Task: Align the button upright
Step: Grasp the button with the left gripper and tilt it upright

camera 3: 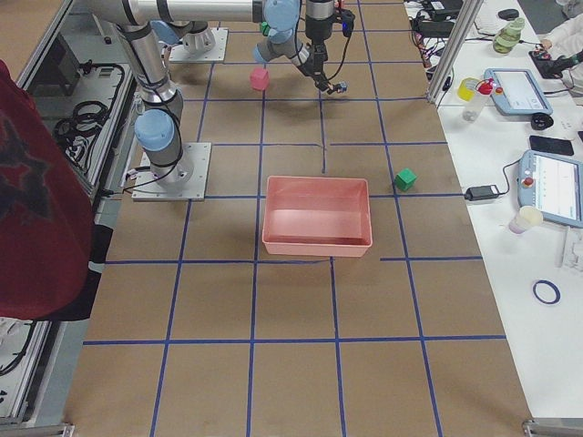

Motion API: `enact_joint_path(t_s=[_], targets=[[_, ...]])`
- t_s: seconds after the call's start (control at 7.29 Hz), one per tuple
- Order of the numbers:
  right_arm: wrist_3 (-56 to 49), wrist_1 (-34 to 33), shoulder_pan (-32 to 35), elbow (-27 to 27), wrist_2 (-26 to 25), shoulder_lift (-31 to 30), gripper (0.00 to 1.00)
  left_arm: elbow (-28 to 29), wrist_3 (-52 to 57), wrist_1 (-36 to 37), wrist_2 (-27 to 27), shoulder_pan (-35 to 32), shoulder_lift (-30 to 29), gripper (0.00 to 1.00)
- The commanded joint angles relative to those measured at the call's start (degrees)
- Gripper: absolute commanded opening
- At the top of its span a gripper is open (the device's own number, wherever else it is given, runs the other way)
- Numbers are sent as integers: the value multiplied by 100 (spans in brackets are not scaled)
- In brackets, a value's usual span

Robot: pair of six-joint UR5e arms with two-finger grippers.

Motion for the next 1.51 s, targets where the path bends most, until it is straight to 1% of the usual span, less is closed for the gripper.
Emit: enact_joint_path(t_s=[0.0,0.14,0.27,0.41,0.55,0.69,0.82,0.96,1.1,1.24,1.37], targets=[[-2,-5,10,3,12,0,100,318,-752,-2303,-490,69,637,0],[-10,-13,1,3,3,9,100,711,-1183,-3673,-954,156,927,0],[-10,-13,10,3,3,0,100,1124,-1283,-4870,-1376,340,1104,0],[-10,-13,1,3,3,9,100,1346,-1763,-5535,-2268,620,1219,0],[-10,-22,1,3,3,0,100,1391,-1994,-5785,-2955,919,1229,0],[-10,-22,1,3,3,9,100,1409,-2014,-6258,-3589,1122,1177,0],[-10,-22,1,3,3,9,100,1418,-2075,-6454,-4056,1237,1124,0],[-10,-31,10,3,3,9,100,1418,-1893,-6456,-4157,1403,1019,0],[-10,-22,10,3,3,0,100,1418,-1508,-6482,-4541,1510,887,0],[-10,-31,10,3,20,0,100,1409,-1391,-6508,-4666,1615,729,0],[-2,-22,10,3,20,0,100,1435,-1303,-6604,-5068,1651,545,0]])
